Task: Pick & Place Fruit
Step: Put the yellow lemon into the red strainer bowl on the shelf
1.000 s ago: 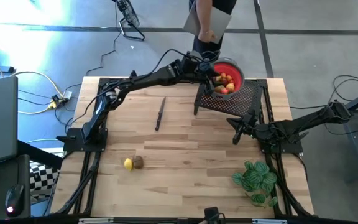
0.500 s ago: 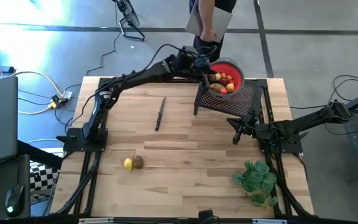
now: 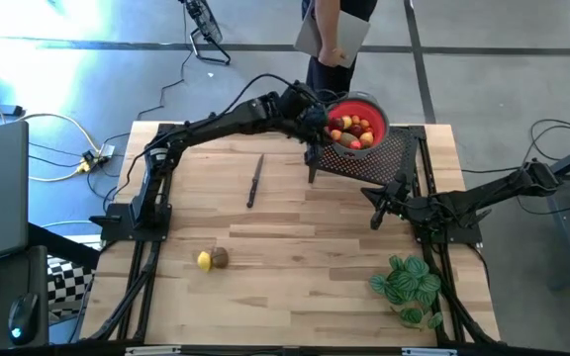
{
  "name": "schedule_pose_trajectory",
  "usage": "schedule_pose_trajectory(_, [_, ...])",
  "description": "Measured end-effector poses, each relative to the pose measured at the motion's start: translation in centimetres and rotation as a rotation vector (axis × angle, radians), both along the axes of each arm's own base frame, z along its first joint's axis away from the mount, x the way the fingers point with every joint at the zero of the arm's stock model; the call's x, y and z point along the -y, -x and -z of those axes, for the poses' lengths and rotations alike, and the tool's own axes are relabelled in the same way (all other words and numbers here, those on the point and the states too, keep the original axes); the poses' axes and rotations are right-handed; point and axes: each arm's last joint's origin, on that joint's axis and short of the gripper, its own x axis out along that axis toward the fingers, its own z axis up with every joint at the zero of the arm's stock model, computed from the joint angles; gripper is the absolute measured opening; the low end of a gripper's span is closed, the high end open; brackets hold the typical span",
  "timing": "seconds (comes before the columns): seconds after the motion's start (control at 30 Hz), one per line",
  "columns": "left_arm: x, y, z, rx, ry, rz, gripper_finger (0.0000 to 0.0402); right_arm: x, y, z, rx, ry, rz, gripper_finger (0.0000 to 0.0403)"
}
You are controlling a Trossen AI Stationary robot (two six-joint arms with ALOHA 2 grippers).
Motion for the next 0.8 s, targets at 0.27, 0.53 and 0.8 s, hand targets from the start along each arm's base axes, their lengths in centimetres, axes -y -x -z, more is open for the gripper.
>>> schedule_pose_trajectory(0.27, [4.6,-2.2,2.0,0.038,-0.032,0.117,0.0002,0.0,0.0,0.0,0.000,-0.001,0.001,0.0002])
schedule_pose_trajectory(0.53, [9.7,-3.5,6.5,0.003,0.021,0.171,0.0001,0.0,0.0,0.0,-0.002,0.003,0.000,0.0002])
schedule_pose_trajectory(0.8, [12.7,-3.1,11.5,0.057,0.157,0.084,0.0000,0.0,0.0,0.0,-0.004,0.005,0.000,0.0002])
